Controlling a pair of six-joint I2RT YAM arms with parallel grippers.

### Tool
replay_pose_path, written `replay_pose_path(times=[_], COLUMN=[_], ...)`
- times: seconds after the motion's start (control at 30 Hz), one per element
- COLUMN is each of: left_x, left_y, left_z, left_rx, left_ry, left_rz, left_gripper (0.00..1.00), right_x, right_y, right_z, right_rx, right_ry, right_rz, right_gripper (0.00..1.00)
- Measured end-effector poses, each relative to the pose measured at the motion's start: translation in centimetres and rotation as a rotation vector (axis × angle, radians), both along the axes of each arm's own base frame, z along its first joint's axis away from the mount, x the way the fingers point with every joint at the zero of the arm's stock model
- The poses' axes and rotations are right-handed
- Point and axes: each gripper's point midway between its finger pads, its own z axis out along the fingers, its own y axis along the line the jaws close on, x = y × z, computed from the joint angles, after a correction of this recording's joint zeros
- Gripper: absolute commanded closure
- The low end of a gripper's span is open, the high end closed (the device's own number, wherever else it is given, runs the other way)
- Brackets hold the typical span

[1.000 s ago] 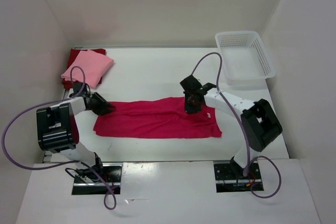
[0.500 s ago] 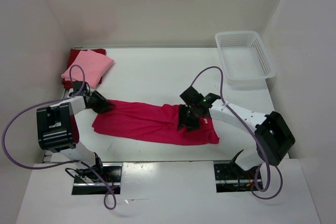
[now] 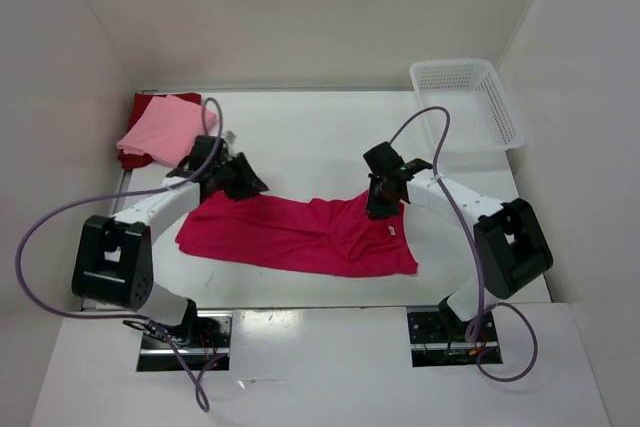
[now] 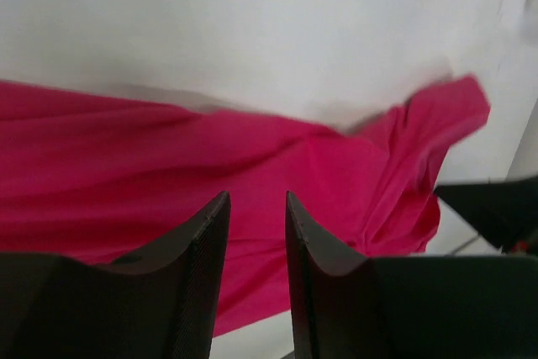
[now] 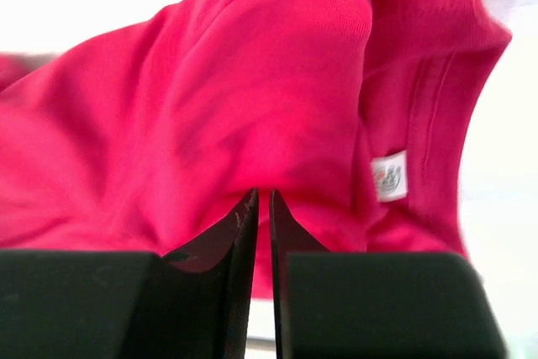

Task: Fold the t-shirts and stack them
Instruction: Fold the other side of the tshirt into a rectangle

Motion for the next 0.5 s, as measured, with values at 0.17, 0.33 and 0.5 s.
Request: replay_pose_path(times=[0.17, 0.33, 0.5], left_x=[-2.4, -2.4, -1.2], left_y=[-5.5, -4.7, -2.9], left_z=[-4.0, -6.0, -6.0], left_rx=[-0.006, 0.002, -0.006], left_ry=[0.114, 0.172, 0.160], left_rz=[-0.168, -0.148, -0.091], left_gripper=[0.60, 0.60, 0.59], right_x=[0.2, -1.1, -4.7], right_y=[-0.3, 0.0, 1.4], right_z=[-2.0, -2.3, -1.2], right_rx=[-0.044, -0.036, 0.030], right_ry=[0.031, 0.067, 0.148], right_rz=[0.026, 0.085, 0.189], right_gripper=[0.90, 0.92, 0.91])
